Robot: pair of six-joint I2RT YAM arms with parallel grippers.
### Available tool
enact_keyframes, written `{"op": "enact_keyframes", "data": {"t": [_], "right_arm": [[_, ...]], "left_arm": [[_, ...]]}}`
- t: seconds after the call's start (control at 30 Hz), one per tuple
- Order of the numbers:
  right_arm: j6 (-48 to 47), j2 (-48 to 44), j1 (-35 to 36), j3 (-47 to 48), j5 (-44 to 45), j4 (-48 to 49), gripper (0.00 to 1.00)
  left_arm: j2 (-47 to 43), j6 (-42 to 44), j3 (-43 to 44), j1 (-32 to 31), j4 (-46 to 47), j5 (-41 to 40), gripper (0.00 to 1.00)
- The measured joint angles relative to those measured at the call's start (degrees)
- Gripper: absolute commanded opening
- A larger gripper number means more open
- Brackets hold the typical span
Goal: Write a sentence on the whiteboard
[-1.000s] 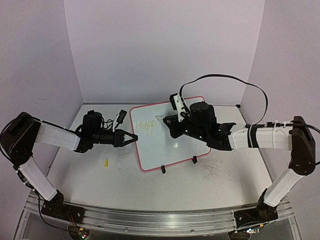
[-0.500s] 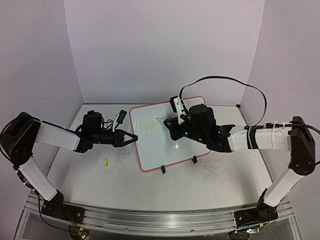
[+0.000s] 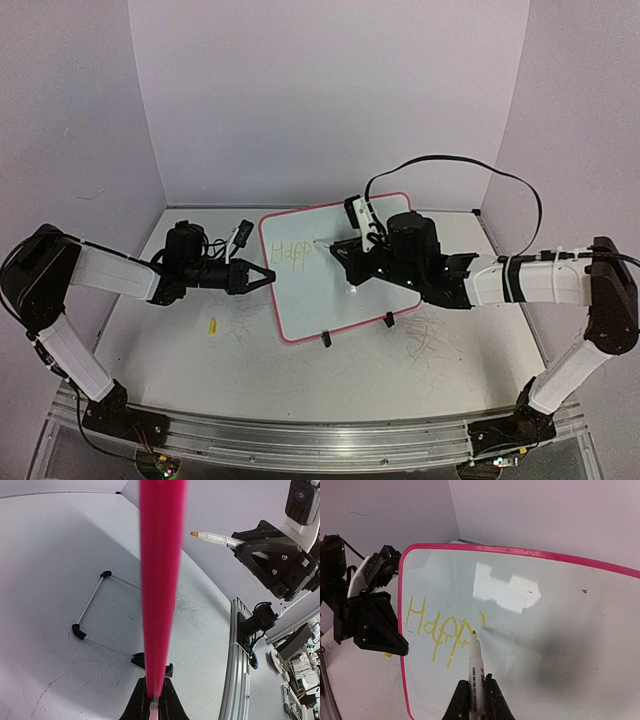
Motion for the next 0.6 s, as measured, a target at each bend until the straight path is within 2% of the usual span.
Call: {"op": "enact_keyframes", "data": {"t": [0.6], "right_arm": [[0.58,2.29,0.24,0.37,1.7,-0.47,0.0]], "left_arm": [[-0.01,0.0,0.37,0.0,-0.57,-0.04,0.0]]}}
